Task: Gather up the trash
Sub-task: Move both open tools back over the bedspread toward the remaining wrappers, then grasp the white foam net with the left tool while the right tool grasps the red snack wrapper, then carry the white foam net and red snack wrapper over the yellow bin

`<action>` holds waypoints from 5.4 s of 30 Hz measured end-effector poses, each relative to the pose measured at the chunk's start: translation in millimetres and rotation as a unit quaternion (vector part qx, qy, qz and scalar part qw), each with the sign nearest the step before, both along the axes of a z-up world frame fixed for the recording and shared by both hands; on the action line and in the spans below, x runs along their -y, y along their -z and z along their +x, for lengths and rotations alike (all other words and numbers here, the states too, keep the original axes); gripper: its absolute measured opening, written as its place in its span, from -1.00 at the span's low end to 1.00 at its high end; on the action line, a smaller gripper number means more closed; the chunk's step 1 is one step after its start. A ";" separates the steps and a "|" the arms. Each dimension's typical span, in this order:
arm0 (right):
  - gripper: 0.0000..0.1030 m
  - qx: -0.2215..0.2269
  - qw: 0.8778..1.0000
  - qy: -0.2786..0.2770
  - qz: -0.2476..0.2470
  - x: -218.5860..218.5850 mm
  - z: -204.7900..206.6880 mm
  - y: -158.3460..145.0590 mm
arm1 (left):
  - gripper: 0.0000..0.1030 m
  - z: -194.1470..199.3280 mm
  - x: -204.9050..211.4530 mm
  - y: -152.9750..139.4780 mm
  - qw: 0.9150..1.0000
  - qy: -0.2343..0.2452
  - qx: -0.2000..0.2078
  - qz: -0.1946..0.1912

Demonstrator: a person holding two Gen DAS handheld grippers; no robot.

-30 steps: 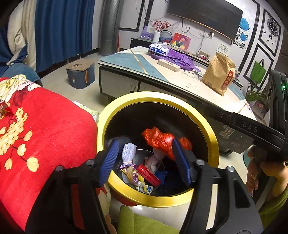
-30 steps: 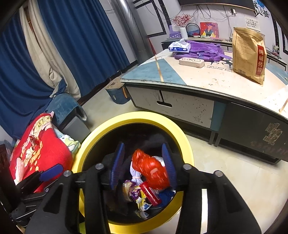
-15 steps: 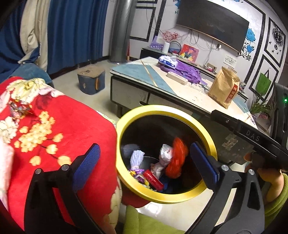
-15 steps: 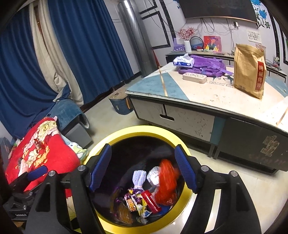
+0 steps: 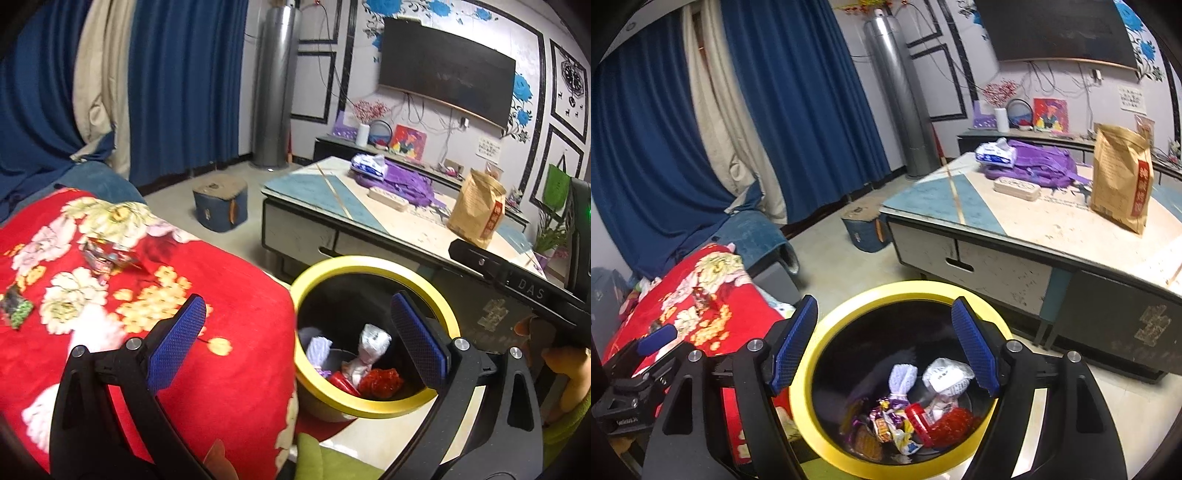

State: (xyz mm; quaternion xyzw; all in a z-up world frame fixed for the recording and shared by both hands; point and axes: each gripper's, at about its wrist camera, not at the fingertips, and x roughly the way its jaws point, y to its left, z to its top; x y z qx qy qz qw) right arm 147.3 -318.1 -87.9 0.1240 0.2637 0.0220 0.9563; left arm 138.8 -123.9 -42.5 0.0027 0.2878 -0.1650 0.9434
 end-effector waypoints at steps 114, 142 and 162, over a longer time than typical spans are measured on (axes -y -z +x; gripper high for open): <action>-0.69 -0.106 0.959 -0.261 -0.041 -244.2 124.0 34.8 | -0.74 -12.0 -177.0 36.0 0.993 -0.019 -0.106 -0.056; -0.69 -0.069 0.984 -0.167 -0.002 -123.9 53.4 -2.9 | -0.74 -20.1 -84.9 -26.2 0.996 0.044 -0.027 -0.074; -0.68 -0.087 0.994 -0.065 0.027 -16.1 17.6 19.4 | -0.73 -3.9 0.9 -16.9 0.992 0.102 -0.037 -0.057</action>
